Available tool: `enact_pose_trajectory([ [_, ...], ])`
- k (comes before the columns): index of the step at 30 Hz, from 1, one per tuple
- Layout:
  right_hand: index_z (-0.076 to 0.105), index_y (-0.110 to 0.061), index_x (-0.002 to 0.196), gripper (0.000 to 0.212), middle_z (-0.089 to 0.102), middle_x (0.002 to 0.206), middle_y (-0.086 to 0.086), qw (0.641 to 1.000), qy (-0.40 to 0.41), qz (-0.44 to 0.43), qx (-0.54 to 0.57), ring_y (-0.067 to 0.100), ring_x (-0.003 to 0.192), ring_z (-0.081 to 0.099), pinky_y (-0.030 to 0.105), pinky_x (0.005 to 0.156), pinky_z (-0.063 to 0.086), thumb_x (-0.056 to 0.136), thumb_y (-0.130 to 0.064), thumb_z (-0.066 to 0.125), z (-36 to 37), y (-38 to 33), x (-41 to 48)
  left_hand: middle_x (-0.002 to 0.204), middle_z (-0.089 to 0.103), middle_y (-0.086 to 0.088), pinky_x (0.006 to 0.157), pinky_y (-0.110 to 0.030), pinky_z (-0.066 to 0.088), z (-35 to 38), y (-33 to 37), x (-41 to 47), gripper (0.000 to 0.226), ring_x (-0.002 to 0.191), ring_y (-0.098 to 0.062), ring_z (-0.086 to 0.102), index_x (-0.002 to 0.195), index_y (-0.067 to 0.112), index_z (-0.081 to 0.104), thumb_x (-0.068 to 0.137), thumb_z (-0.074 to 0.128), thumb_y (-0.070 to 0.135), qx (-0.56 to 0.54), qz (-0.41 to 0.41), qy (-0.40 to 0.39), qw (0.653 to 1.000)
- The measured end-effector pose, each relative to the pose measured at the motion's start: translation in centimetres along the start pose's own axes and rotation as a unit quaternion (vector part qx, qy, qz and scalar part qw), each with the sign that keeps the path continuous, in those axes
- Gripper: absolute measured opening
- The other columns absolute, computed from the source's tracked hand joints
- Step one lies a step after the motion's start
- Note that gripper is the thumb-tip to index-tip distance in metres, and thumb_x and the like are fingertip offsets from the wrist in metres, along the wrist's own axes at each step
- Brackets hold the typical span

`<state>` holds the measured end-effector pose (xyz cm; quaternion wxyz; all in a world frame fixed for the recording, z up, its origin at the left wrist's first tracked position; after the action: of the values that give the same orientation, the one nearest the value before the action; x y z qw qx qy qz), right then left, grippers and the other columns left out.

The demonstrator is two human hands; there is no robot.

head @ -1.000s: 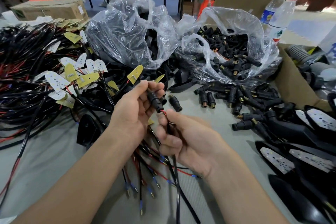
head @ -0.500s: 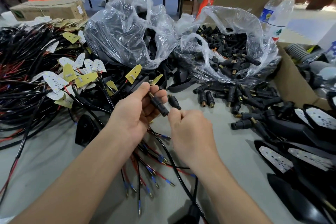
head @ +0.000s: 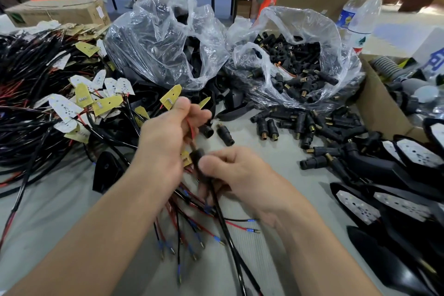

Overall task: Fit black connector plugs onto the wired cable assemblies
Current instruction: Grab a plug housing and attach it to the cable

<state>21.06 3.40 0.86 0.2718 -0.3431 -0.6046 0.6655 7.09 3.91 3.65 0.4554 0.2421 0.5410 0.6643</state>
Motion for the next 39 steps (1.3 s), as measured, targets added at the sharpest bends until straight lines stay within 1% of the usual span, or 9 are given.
enact_pose_trajectory([
  [3,0.072,-0.001,0.086,0.024,0.072,0.075,0.018,0.997,-0.055,0.020,-0.056,0.027,0.070,0.063,0.039,0.075,0.051,0.100,-0.018,0.062,0.5,0.0,-0.6,0.066,0.074,0.002,0.064,-0.023,0.050,-1.7,1.2,1.4,0.028,0.066,-0.009,0.071,0.086,0.016,0.069,0.104,0.056,0.032,-0.031,0.010,0.039,0.999],
  [5,0.072,0.000,0.086,0.020,0.071,0.079,0.026,0.991,-0.106,0.035,-0.067,0.030,0.071,0.063,0.041,0.075,0.050,0.098,-0.015,0.063,0.5,-0.3,-0.9,0.060,0.071,0.005,0.062,-0.019,0.050,-2.7,2.0,2.5,0.027,0.063,-0.006,0.069,0.088,0.017,0.068,0.105,0.055,0.034,-0.054,0.022,0.067,0.996],
  [9,0.070,-0.006,0.086,0.013,0.070,0.079,0.012,0.968,-0.214,0.083,-0.099,0.012,0.060,0.059,0.020,0.061,0.045,0.089,-0.018,0.063,-0.7,-0.8,-1.8,0.064,0.074,0.006,0.065,-0.017,0.051,-4.7,3.1,4.1,0.024,0.070,-0.006,0.073,0.089,0.018,0.067,0.105,0.056,0.033,-0.100,0.046,0.110,0.988],
  [17,0.075,0.005,0.098,0.023,0.073,0.094,0.014,0.982,-0.173,0.072,-0.021,0.018,0.087,0.066,0.027,0.083,0.052,0.083,-0.012,0.070,-4.6,-0.2,-2.2,0.070,0.077,0.004,0.067,-0.019,0.054,-5.0,2.1,4.5,0.022,0.075,-0.006,0.075,0.089,0.019,0.068,0.104,0.057,0.032,-0.083,0.053,0.120,0.988],
  [23,0.075,-0.008,0.094,0.013,0.072,0.080,0.012,0.967,-0.231,0.106,-0.033,0.018,0.070,0.070,0.027,0.066,0.057,0.088,-0.017,0.067,-5.2,-0.3,-2.8,0.077,0.078,0.002,0.070,-0.021,0.056,-5.1,2.1,4.4,0.024,0.079,-0.009,0.076,0.095,0.015,0.069,0.105,0.056,0.033,-0.085,0.052,0.096,0.990],
  [28,0.080,-0.013,0.085,0.009,0.073,0.080,0.013,0.994,-0.076,0.078,-0.002,0.019,0.069,0.070,0.031,0.071,0.056,0.083,-0.014,0.071,-6.1,-0.1,-2.1,0.103,0.079,-0.009,0.071,-0.026,0.061,-4.0,1.4,4.1,0.043,0.098,-0.019,0.076,0.118,0.003,0.063,0.109,0.043,0.041,-0.051,-0.004,-0.045,0.998],
  [33,0.080,-0.010,0.084,0.014,0.074,0.080,0.013,0.986,0.126,0.000,0.107,0.016,0.069,0.069,0.024,0.064,0.056,0.090,-0.010,0.067,-5.5,-0.6,-0.8,0.111,0.078,-0.006,0.078,-0.028,0.062,-2.1,1.1,2.8,0.025,0.105,-0.024,0.075,0.124,0.012,0.067,0.102,0.058,0.021,0.071,0.022,-0.159,0.985],
  [36,0.080,-0.012,0.080,0.023,0.075,0.080,0.011,0.948,0.208,-0.072,0.230,0.016,0.073,0.071,0.023,0.070,0.058,0.094,-0.008,0.062,-4.8,-1.3,-0.3,0.111,0.078,-0.004,0.087,-0.037,0.063,-0.8,0.5,1.2,0.022,0.107,-0.029,0.073,0.116,0.024,0.076,0.099,0.063,0.027,0.194,0.024,-0.264,0.945],
  [39,0.076,-0.015,0.087,0.019,0.077,0.087,0.009,0.918,0.271,-0.103,0.272,0.016,0.079,0.070,0.023,0.071,0.056,0.096,-0.006,0.062,-4.8,-1.4,-0.2,0.116,0.076,-0.001,0.088,-0.036,0.061,0.4,-1.0,-0.4,0.024,0.109,-0.020,0.072,0.118,0.033,0.075,0.094,0.070,0.031,0.265,-0.014,-0.364,0.893],
])
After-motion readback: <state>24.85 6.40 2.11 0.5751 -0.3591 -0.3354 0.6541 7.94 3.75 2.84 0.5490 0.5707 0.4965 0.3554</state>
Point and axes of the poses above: each hand's wrist, its own x-axis towards the middle knuckle, its own z-axis out of the palm, y = z × x, the point moved 2 cm from there along x, towards the middle knuckle
